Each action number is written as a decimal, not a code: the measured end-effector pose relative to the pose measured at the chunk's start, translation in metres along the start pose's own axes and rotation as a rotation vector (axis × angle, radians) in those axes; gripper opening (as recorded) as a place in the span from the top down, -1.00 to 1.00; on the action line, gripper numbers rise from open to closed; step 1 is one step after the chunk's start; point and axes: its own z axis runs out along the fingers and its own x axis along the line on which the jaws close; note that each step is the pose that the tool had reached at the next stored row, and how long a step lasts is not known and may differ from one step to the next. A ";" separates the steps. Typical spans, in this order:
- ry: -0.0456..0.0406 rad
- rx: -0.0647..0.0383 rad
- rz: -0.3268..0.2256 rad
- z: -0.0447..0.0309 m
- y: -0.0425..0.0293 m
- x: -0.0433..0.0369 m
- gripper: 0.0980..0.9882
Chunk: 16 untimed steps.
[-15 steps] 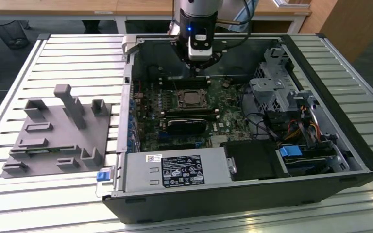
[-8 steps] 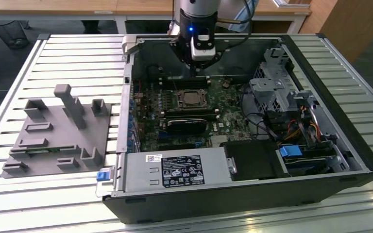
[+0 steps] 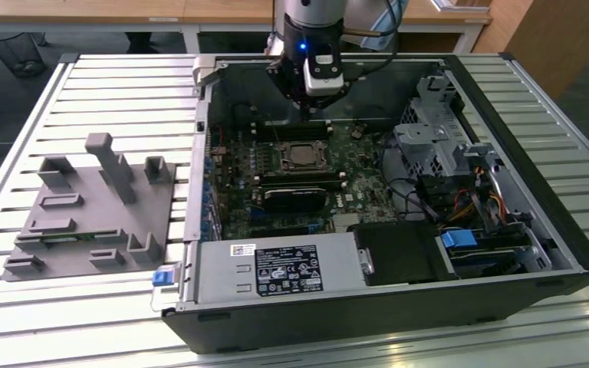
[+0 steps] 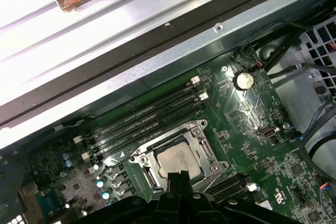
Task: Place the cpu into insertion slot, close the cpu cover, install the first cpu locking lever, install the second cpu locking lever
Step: 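Install the first cpu locking lever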
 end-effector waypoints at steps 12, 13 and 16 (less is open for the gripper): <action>0.0036 0.000 -0.065 0.0000 -0.0005 -0.0003 0.98; 0.0039 0.000 -0.071 0.0000 -0.0005 -0.0003 0.98; 0.0047 0.000 -0.086 0.0000 -0.0005 -0.0003 0.98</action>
